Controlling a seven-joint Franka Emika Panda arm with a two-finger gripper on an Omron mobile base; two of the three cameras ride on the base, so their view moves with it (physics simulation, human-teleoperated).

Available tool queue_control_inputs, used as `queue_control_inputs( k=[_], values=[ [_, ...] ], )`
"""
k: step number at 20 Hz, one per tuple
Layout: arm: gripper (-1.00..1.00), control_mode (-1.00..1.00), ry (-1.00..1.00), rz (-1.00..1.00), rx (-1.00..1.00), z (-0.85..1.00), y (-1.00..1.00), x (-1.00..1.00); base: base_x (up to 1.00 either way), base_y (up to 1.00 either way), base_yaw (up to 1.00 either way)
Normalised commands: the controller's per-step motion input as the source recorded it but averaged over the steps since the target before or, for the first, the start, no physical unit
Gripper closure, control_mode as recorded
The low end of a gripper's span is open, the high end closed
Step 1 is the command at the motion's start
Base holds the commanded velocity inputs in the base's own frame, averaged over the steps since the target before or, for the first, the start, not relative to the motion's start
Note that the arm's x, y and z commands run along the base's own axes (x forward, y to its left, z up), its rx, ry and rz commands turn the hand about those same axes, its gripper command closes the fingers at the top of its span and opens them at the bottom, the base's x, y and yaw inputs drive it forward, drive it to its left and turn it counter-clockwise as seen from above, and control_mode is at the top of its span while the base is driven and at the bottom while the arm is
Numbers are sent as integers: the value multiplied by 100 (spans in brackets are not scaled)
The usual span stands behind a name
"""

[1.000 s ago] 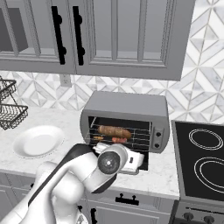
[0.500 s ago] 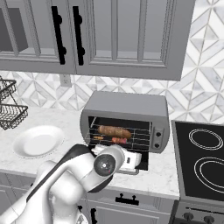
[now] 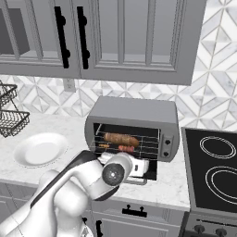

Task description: Pick up the kebab skewer and baguette bread, and place them inside the toaster oven. Close the toaster oven door and start by setting the timer.

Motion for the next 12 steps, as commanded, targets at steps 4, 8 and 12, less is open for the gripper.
queue_control_inputs(
  k=[4, 8, 12],
  values=[
    [-100, -100, 0, 8, 0, 0, 0, 30, 0, 0, 0],
    [-100, -100, 0, 6, 0, -7, 0, 10, 0, 0, 0],
    [-100, -100, 0, 3, 0, -1, 0, 11, 0, 0, 0]
  ],
)
